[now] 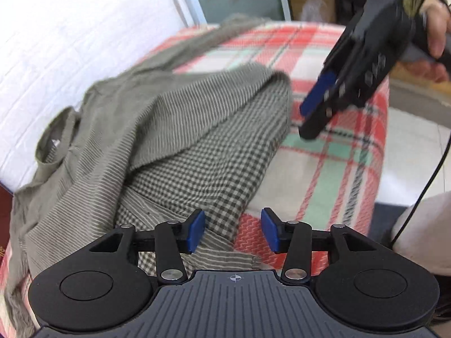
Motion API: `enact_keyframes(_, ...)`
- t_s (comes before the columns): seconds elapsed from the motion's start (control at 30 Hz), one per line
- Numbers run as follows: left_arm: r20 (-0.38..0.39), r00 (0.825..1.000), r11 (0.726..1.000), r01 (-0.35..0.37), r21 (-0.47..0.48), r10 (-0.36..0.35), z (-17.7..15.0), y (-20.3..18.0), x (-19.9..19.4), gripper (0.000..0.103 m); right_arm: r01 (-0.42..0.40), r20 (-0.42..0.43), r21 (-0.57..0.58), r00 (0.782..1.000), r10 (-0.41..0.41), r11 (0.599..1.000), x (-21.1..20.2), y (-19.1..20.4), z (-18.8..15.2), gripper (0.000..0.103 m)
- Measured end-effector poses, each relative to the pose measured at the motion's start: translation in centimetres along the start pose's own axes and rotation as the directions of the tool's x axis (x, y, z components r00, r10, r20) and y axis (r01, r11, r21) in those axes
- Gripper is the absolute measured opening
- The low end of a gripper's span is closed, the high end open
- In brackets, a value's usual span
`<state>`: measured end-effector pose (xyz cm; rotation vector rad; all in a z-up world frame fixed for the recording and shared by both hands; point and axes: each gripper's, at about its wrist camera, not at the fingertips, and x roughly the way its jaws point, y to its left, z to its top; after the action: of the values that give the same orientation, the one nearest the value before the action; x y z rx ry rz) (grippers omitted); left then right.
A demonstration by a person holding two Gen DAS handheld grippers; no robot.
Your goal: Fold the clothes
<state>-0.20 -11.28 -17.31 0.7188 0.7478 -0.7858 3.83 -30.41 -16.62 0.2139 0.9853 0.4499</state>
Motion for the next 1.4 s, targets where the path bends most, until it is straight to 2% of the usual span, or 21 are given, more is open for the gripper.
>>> enact_keyframes(0.13,-0.018,1.0,0.998,0.011,-0.054,-0.012,0.0,1.2,1.0,0.061,-0.113,0.061,0.089,0.992,0.107,0.99,-0.1,-1.2,0.2,0.052)
enact_keyframes(0.17,-0.019,1.0,0.997,0.017,-0.074,-0.019,0.0,1.6,1.2,0.044,-0.142,0.075,0.102,0.988,0.135,0.985,-0.3,-1.3,0.3,0.049)
enact_keyframes(0.2,-0.021,0.999,0.993,0.042,-0.112,-0.044,0.2,2.3,1.4,0.023,-0.172,0.09,0.115,0.983,0.162,0.978,-0.6,-1.5,0.3,0.023)
enact_keyframes(0.23,-0.026,0.997,0.984,0.071,-0.163,-0.077,0.3,3.3,1.4,0.011,-0.201,0.104,0.127,0.976,0.189,0.971,-0.8,-1.6,0.3,0.002)
enact_keyframes(0.27,-0.027,0.992,0.966,0.11,-0.235,-0.12,0.3,4.6,1.3,0.005,-0.231,0.12,0.138,0.969,0.215,0.963,-1.0,-1.7,0.4,0.002)
enact_keyframes(0.33,0.028,0.974,0.897,0.219,-0.383,-0.226,-0.2,7.2,0.2,0.005,-0.29,0.151,0.16,0.952,0.267,0.944,-1.4,-2.0,0.5,0.002)
enact_keyframes(0.4,0.062,0.949,0.865,0.308,-0.395,-0.31,-1.0,7.4,-0.6,0.007,-0.348,0.183,0.18,0.931,0.316,0.92,-1.8,-2.2,0.5,0.002)
enact_keyframes(0.43,0.079,0.933,0.846,0.352,-0.4,-0.351,-1.3,7.6,-1.0,0.012,-0.376,0.2,0.189,0.919,0.34,0.907,-2.1,-2.4,0.6,0.002)
enact_keyframes(0.47,0.096,0.915,0.825,0.395,-0.404,-0.391,-1.7,7.7,-1.4,0.03,-0.405,0.216,0.197,0.906,0.363,0.893,-2.3,-2.5,0.6,0.003)
enact_keyframes(0.5,0.112,0.897,0.804,0.434,-0.406,-0.427,-2.1,7.8,-1.7,0.032,-0.433,0.233,0.205,0.893,0.386,0.878,-2.5,-2.6,0.7,0.005)
enact_keyframes(0.53,0.082,0.907,0.821,0.411,-0.397,-0.414,-2.4,7.1,-1.5,0.033,-0.429,0.225,0.213,0.896,0.383,0.878,-2.5,-2.8,0.4,0.005)
enact_keyframes(0.57,0.073,0.909,0.823,0.403,-0.4,-0.41,-2.7,6.7,-1.5,0.035,-0.406,0.215,0.227,0.908,0.361,0.885,-2.2,-2.8,0.1,0.008)
enact_keyframes(0.63,0.056,0.914,0.827,0.388,-0.406,-0.402,-3.4,5.9,-1.6,0.04,-0.352,0.19,0.237,0.931,0.312,0.906,-1.8,-2.7,-0.4,0.03)
enact_keyframes(0.7,0.059,0.924,0.832,0.367,-0.417,-0.379,-4.1,5.3,-2.3,0.053,-0.307,0.16,0.223,0.948,0.276,0.925,-1.4,-2.4,-1.1,0.033)
enact_keyframes(0.8,0.077,0.946,0.85,0.318,-0.42,-0.316,-4.8,5.2,-4.2,0.057,-0.322,0.129,0.227,0.945,0.299,0.919,-0.2,-2.2,-1.4,0.037)
enact_keyframes(0.97,0.105,0.946,0.853,0.323,-0.41,-0.307,-4.2,5.4,-4.5,0.058,-0.344,0.129,0.206,0.938,0.323,0.916,0.7,-1.7,-0.9,0.05)
enact_keyframes(1.1,0.172,0.93,0.846,0.366,-0.389,-0.324,-2.2,5.4,-3.0,0.06,-0.25,0.134,0.17,0.964,0.229,0.953,-0.8,-1.7,-1.2,0.05)
enact_keyframes(1.17,0.167,0.937,0.851,0.348,-0.393,-0.306,-1.3,5.3,-1.6,0.062,-0.191,0.158,0.19,0.974,0.162,0.963,-1.9,-2.4,-1.6,0.05)
enact_keyframes(1.27,0.14,0.946,0.854,0.323,-0.407,-0.291,-0.3,5.4,0.8,0.062,-0.15,0.222,0.303,0.971,0.083,0.941,-3.2,-4.7,-2.0,0.055)
enact_keyframes(1.33,0.095,0.943,0.841,0.328,-0.43,-0.319,-0.6,5.4,2.6,0.062,-0.121,0.261,0.398,0.965,0.014,0.909,-3.6,-6.4,-2.3,0.059)
enact_keyframes(1.4,0.123,0.942,0.844,0.334,-0.419,-0.312,-1.2,5.2,2.7,0.062,-0.037,0.268,0.448,0.959,-0.095,0.893,-3.5,-7.3,-2.2,0.059)
